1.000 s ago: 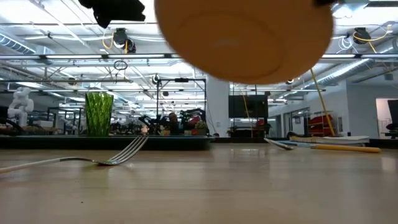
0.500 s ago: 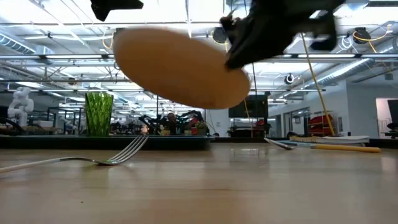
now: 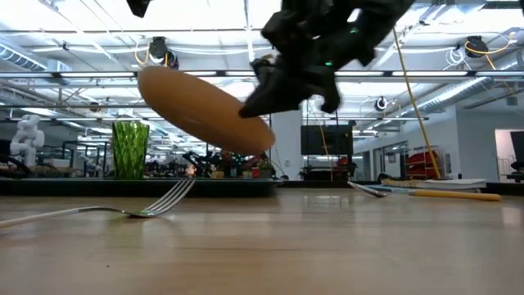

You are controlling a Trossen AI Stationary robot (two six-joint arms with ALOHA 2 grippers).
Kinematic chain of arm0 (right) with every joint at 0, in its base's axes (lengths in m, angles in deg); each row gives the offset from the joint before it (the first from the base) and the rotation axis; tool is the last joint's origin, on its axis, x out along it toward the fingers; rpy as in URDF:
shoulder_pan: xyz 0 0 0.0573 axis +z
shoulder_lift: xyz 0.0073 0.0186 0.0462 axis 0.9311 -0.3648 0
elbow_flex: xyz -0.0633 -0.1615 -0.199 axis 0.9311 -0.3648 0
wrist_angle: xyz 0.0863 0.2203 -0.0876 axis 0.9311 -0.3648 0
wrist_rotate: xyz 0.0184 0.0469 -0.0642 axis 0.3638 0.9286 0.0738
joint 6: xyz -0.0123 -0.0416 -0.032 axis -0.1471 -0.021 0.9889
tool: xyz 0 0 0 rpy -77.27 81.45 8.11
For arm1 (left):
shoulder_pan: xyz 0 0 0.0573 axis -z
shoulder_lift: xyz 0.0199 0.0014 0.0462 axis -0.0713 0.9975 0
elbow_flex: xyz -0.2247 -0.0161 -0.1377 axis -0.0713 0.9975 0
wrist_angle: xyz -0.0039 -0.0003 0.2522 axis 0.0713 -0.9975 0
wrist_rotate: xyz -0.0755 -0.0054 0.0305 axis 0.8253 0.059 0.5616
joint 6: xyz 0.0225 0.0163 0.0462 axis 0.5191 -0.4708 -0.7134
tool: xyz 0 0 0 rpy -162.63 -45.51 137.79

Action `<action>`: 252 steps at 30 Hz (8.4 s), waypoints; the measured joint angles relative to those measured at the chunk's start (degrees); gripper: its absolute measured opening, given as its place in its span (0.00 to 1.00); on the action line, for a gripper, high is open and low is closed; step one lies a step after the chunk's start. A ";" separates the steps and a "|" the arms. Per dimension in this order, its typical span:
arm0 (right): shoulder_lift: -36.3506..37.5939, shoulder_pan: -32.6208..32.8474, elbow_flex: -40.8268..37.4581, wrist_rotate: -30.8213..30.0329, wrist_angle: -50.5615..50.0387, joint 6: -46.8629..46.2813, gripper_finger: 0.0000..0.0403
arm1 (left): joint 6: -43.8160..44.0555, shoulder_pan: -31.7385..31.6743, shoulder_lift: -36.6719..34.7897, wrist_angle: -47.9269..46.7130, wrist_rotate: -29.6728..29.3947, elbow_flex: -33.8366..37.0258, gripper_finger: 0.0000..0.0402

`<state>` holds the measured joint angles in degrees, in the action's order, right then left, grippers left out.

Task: Pick and place plate/cup/fork/spoon on tray
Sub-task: Put the orange plate on the black table tray to the bottom right of the green cup, then put the orange fork on the black table tray to the right of the orange plate

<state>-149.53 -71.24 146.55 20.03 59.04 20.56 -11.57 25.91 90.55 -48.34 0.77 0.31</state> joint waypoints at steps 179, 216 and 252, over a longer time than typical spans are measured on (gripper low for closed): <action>43.51 18.25 -22.49 -32.24 -25.22 -54.81 0.00 | 56.58 17.09 52.23 -40.63 9.82 -31.12 0.60; 43.16 16.73 -24.78 -40.66 -20.98 -50.52 0.00 | 42.08 0.75 46.94 -38.96 1.67 -30.95 0.03; 14.52 14.97 -32.84 -29.38 50.17 -45.13 0.43 | -0.16 -7.04 44.72 18.35 -15.85 -31.08 0.03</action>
<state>-135.01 -56.27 113.71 -9.35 109.22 -24.57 -11.73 18.88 135.27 -29.99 -15.09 -30.78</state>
